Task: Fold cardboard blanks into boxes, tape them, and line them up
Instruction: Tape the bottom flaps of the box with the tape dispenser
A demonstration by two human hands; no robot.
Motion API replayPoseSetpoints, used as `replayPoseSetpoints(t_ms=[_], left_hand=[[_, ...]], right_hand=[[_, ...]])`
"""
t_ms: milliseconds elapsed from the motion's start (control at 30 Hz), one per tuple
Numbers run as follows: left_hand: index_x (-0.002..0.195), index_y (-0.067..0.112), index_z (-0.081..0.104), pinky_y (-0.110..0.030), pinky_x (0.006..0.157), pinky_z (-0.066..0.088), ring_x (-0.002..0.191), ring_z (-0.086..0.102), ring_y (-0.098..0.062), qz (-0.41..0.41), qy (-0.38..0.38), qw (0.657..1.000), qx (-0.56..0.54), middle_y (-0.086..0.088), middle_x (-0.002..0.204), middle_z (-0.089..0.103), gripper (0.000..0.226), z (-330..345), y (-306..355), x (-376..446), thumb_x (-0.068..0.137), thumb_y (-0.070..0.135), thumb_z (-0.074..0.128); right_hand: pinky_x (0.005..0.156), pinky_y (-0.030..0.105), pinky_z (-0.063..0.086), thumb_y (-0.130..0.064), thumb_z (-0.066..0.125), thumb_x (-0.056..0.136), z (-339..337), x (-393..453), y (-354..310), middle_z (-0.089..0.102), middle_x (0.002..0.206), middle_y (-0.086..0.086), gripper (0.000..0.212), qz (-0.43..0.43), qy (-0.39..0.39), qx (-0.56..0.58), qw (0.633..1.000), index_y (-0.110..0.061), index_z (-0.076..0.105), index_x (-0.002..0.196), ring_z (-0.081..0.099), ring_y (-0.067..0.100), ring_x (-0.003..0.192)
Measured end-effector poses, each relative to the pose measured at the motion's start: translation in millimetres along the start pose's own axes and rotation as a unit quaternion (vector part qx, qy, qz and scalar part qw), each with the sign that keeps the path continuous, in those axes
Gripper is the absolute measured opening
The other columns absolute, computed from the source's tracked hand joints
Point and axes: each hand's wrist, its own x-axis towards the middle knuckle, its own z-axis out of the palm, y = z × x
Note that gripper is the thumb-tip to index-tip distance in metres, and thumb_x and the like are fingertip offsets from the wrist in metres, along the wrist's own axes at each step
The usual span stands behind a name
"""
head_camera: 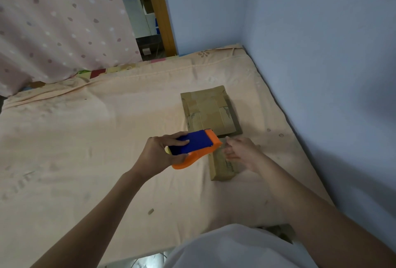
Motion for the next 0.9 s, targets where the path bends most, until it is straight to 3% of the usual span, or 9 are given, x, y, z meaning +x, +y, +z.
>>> replayPoseSetpoints(t_ms=[133,267,400,533,733,900], left_hand=[[0.11,0.021,0.076,-0.024,0.092,0.056,0.118,0.059,-0.003,0.005,-0.009,1.0,-0.009,0.013,0.126,0.066,0.042,6,12,-6,0.071,0.01,0.087],[0.111,0.021,0.075,-0.022,0.091,0.056,0.118,0.059,-0.006,0.005,-0.02,1.0,0.001,0.011,0.127,0.066,0.042,9,21,-13,0.072,0.009,0.086],[0.114,0.02,0.074,-0.024,0.089,0.057,0.117,0.058,-0.006,0.009,-0.028,1.0,0.005,0.01,0.128,0.065,0.043,6,27,-19,0.074,0.008,0.084],[0.124,0.022,0.069,-0.029,0.088,0.059,0.121,0.058,-0.013,0.017,-0.067,0.995,0.076,0.011,0.134,0.061,0.052,2,22,-19,0.075,0.011,0.084],[0.14,0.025,0.057,-0.001,0.087,0.04,0.126,0.051,-0.011,0.113,-0.163,0.953,0.23,0.009,0.151,0.045,0.066,4,11,-11,0.079,0.014,0.081],[0.143,0.027,0.052,-0.022,0.089,0.043,0.113,0.048,-0.017,0.146,-0.181,0.93,0.283,0.01,0.154,0.04,0.068,17,1,-12,0.081,0.012,0.075]], right_hand=[[0.092,0.044,0.058,-0.037,0.049,0.105,-3,-13,-8,0.072,0.11,0.024,0.041,0.105,-0.152,0.138,0.973,-0.001,0.058,0.122,0.071,0.032,0.104],[0.096,0.045,0.055,-0.027,0.051,0.104,-10,-20,-6,0.071,0.112,0.026,0.032,0.097,-0.19,0.209,0.954,-0.002,0.06,0.121,0.07,0.034,0.107],[0.087,0.04,0.061,0.0,0.054,0.098,-12,-23,-1,0.07,0.114,0.026,0.03,0.096,-0.2,0.211,0.952,0.005,0.059,0.127,0.071,0.032,0.106],[0.079,0.039,0.063,0.002,0.054,0.098,-10,-22,6,0.07,0.112,0.029,0.028,0.105,-0.187,0.189,0.958,0.01,0.057,0.125,0.072,0.034,0.102],[0.079,0.042,0.063,0.005,0.05,0.099,-14,-23,6,0.072,0.102,0.029,0.021,0.059,-0.138,0.156,0.976,0.011,0.059,0.117,0.074,0.035,0.095],[0.065,0.039,0.063,0.007,0.052,0.099,-6,-20,13,0.068,0.102,0.029,0.025,0.025,-0.077,0.089,0.993,0.014,0.054,0.123,0.074,0.034,0.084]])
